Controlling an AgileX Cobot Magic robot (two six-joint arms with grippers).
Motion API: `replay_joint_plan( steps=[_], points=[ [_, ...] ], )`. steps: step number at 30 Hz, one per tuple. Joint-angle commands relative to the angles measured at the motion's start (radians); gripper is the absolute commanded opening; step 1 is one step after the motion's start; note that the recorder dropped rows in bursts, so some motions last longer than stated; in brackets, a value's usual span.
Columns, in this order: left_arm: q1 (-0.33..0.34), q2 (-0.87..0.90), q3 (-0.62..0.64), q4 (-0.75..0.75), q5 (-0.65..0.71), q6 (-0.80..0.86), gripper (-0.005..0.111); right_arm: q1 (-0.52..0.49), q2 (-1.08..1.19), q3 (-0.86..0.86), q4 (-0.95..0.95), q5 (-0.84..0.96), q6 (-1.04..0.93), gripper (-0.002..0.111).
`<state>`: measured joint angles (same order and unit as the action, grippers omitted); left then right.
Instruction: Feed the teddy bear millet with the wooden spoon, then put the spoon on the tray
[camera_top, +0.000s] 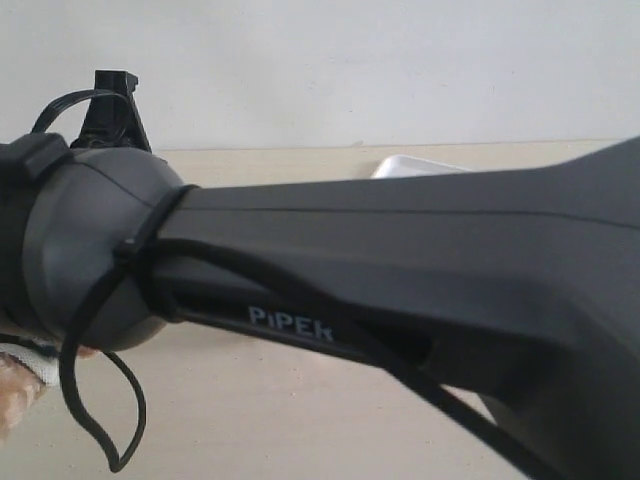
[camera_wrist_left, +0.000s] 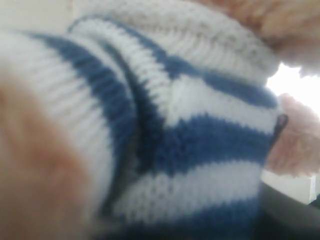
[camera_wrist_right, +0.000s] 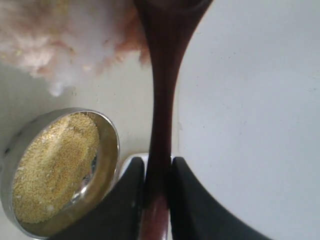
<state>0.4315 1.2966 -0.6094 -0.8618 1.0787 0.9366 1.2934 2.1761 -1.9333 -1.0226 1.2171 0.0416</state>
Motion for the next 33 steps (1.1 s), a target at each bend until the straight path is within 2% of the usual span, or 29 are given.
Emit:
replay_joint_plan(
  steps=[1,15,21,26,29,33],
  points=[
    [0.002,-0.016,-0.003,-0.019,0.008,-0.001,0.007,0.013,-0.024,0.003,-0.040,0.004,0.011,0.003],
    [0.002,-0.016,-0.003,-0.019,0.008,-0.001,0.007,0.048,-0.040,0.003,-0.109,0.004,0.053,0.003],
    [0.002,-0.016,-0.003,-0.019,0.008,-0.001,0.007,0.036,-0.076,0.003,-0.061,0.004,0.058,0.003],
    [0.002,-0.016,-0.003,-0.019,0.008,-0.001,0.007,-0.052,-0.202,0.003,0.228,0.004,0.058,0.003],
    [0.002,-0.016,-0.003,-0.019,0.008,-0.001,0.007,-0.110,-0.245,0.027,0.289,0.004,0.063,0.003],
    [0.002,-0.016,-0.003,-0.019,0.008,-0.001,0.007,-0.217,-0.339,0.283,0.287,0.004,0.051,0.003]
  ],
)
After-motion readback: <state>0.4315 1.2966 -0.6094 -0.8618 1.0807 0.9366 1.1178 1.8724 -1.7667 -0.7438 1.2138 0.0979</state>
